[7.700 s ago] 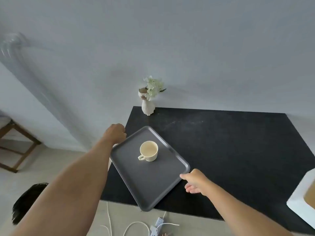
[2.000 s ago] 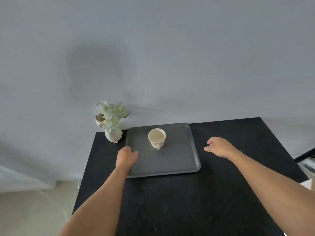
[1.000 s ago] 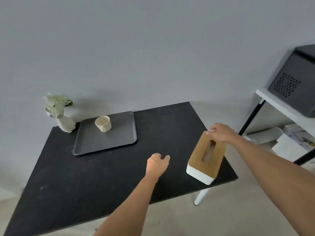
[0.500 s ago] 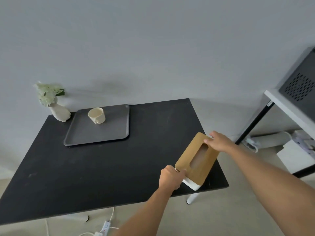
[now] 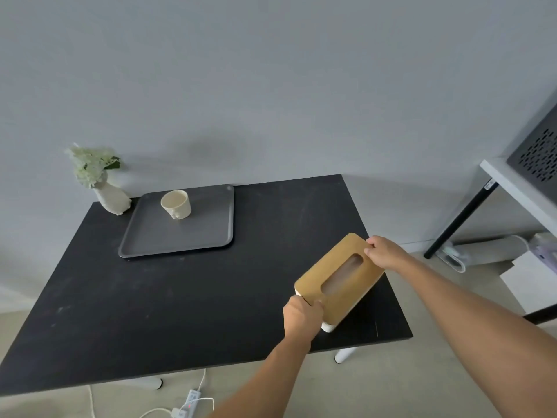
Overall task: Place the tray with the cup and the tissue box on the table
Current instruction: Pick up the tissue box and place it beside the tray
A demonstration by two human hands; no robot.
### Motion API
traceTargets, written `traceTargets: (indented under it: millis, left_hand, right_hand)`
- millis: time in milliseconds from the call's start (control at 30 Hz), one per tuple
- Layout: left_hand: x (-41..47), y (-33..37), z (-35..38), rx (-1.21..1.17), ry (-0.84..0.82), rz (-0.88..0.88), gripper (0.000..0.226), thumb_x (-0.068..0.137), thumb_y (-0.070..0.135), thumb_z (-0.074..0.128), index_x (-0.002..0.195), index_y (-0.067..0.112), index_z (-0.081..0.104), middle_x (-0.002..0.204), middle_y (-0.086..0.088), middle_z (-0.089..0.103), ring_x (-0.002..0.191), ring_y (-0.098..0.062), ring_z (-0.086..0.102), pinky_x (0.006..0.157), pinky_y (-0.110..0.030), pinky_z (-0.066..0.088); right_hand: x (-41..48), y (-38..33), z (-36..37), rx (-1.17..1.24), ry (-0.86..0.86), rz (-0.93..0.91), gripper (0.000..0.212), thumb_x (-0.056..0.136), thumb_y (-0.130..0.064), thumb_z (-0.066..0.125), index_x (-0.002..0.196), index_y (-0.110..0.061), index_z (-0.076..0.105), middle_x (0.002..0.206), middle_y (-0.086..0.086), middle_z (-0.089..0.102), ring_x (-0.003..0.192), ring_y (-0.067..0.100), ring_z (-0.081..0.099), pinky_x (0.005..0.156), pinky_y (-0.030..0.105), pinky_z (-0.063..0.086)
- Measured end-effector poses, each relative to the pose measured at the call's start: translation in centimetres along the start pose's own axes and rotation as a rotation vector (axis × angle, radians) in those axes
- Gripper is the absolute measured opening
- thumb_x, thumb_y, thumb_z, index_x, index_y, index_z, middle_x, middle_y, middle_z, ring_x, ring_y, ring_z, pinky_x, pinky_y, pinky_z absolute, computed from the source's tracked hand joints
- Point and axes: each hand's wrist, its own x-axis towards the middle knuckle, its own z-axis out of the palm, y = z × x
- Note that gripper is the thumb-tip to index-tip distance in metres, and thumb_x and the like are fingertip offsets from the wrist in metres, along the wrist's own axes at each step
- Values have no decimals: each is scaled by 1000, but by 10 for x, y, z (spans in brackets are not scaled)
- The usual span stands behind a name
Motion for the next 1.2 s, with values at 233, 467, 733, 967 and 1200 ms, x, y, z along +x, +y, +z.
traceTargets:
  millis: [233, 467, 733, 967, 1200]
  left_hand:
    - [30, 12, -65, -183, 127, 97, 23, 93, 16, 52, 115, 12, 57, 112, -10, 62, 82, -15, 56, 54, -22, 42]
    - [70, 30, -160, -160, 173, 265, 16, 92, 4, 48, 91, 13, 61, 77, 0, 56, 65, -11, 49, 53, -22, 40]
    - [103, 47, -227, -153, 113, 352, 42, 89, 2, 46, 74, 41, 55, 93, -7, 69, 77, -16, 56, 67, -29, 48]
    - [140, 70, -240, -143, 81, 366, 34, 84, 5, 46, 91, 32, 65, 101, -12, 72, 83, -21, 62, 70, -34, 54]
    - [184, 104, -229, -126, 92, 350, 32, 84, 3, 48, 87, 29, 65, 93, -6, 72, 79, -18, 57, 61, -22, 44]
  right_hand:
    - [-5, -49, 19, 185, 22, -42, 45, 99, -14, 44, 144, -16, 38, 140, 7, 49, 125, 26, 49, 95, 38, 43]
    - [-1, -112, 32, 346, 60, -70, 52, 97, -15, 53, 146, -21, 38, 144, 6, 46, 129, 26, 47, 93, 39, 46]
    - [6, -170, 39, 447, 72, -85, 60, 94, -10, 58, 149, -21, 35, 145, 5, 47, 131, 25, 46, 105, 46, 45]
    - [38, -187, 33, 463, 79, -114, 57, 90, -7, 64, 141, -20, 42, 137, 4, 53, 125, 23, 51, 103, 47, 47]
    - [94, -187, 20, 471, 39, -139, 57, 90, -4, 64, 141, -16, 43, 137, 6, 53, 114, 16, 50, 92, 34, 46]
